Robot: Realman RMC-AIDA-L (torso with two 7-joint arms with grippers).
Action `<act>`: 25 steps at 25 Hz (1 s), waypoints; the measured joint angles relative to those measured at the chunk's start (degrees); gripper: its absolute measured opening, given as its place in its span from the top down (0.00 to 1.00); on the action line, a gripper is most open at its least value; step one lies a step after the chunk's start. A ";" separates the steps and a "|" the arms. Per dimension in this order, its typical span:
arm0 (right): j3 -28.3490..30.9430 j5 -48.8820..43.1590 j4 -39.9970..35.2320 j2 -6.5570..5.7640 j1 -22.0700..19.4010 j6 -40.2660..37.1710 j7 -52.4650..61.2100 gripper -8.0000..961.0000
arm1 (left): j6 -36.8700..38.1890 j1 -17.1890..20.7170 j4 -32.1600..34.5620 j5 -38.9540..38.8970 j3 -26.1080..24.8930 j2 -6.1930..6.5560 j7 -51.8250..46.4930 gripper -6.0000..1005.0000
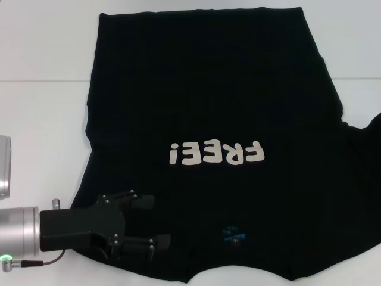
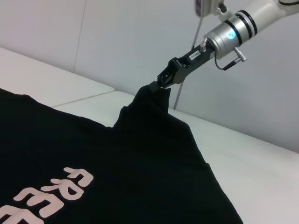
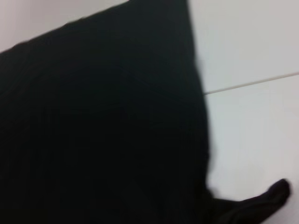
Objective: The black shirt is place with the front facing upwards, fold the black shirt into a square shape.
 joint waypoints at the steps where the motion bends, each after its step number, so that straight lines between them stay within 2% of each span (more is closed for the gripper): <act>1: -0.78 -0.02 0.43 0.22 0.50 0.16 0.00 0.96 | 0.01 -0.02 -0.01 0.01 0.00 0.00 0.00 0.06; 11: -7.88 -0.20 4.64 2.28 5.14 3.60 -0.30 0.95 | 0.02 0.03 -0.09 0.10 0.00 -0.08 0.00 0.06; 18: -9.23 -0.01 5.43 3.79 6.26 4.24 -2.51 0.95 | -0.05 0.12 -0.19 -0.02 0.00 -0.11 0.00 0.06; 25: -9.07 3.73 6.28 4.05 5.63 3.84 -5.72 0.91 | -0.36 0.13 -0.20 -0.07 0.00 -0.40 0.00 0.06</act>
